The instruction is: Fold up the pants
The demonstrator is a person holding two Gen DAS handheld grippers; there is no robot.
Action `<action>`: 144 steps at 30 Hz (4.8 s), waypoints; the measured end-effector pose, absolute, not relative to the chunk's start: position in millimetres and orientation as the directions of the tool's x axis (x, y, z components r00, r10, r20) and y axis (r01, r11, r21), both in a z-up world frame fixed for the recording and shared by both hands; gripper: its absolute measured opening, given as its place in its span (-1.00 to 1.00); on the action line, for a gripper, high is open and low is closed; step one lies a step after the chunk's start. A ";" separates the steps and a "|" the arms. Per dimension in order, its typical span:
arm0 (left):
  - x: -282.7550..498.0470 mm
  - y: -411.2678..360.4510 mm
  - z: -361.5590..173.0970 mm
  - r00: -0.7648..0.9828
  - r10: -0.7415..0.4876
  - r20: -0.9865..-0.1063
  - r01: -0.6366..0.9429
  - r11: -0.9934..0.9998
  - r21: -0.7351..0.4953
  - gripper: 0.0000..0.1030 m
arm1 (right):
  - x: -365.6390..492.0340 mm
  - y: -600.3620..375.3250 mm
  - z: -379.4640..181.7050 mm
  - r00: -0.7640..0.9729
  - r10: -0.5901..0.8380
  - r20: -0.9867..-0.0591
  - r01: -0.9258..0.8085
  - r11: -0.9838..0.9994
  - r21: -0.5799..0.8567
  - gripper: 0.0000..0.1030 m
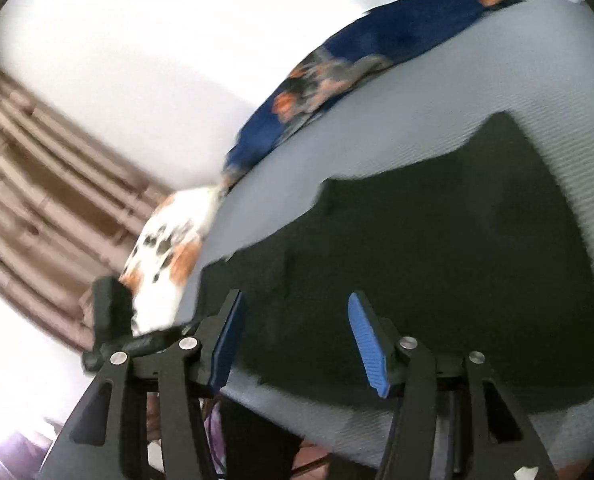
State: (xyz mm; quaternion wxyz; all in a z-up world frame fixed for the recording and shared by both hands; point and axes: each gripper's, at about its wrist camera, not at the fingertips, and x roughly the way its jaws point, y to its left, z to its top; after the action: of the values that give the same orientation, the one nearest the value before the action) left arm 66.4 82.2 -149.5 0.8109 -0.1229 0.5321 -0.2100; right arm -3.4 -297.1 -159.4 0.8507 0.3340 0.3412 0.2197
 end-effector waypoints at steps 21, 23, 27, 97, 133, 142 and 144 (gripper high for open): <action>83.3 14.1 -158.4 0.087 -0.644 -0.760 0.336 0.738 -0.586 0.11 | 9.0 -310.5 -203.4 0.600 0.640 -0.480 -0.109 0.660 0.744 -0.24; 95.3 8.3 -154.1 0.118 -0.646 -0.754 0.346 0.739 -0.578 0.11 | 6.5 -308.5 -205.6 0.599 0.638 -0.484 -0.114 0.666 0.737 -0.23; 126.9 -4.2 -147.0 0.204 -0.613 -0.763 0.379 0.768 -0.516 0.11 | 4.8 -310.3 -208.5 0.592 0.643 -0.486 -0.134 0.673 0.727 -0.23; 91.3 199.2 -143.6 0.324 -0.589 -0.740 0.155 0.805 -0.573 0.25 | -33.8 -252.9 -175.4 0.510 0.721 -0.469 -0.190 0.626 0.756 -0.04; 181.2 233.0 -221.3 0.149 -0.724 -0.674 0.294 0.683 -0.669 0.25 | 25.4 -173.8 -159.2 0.463 0.712 -0.528 -0.161 0.653 0.740 0.19; 174.4 210.3 -198.1 0.166 -0.726 -0.667 0.287 0.683 -0.672 -0.57 | 26.0 -179.7 -165.9 0.485 0.709 -0.512 -0.116 0.633 0.766 0.21; 165.6 204.2 -178.7 0.194 -0.734 -0.651 0.313 0.676 -0.668 -0.63 | 23.9 -182.5 -162.9 0.498 0.705 -0.505 -0.121 0.634 0.764 0.21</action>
State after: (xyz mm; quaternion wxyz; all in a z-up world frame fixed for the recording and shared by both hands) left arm 165.6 204.2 -178.7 0.7468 -0.1988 0.5293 -0.3502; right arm 23.9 -182.5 -162.9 0.7956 0.3406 0.4286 0.2593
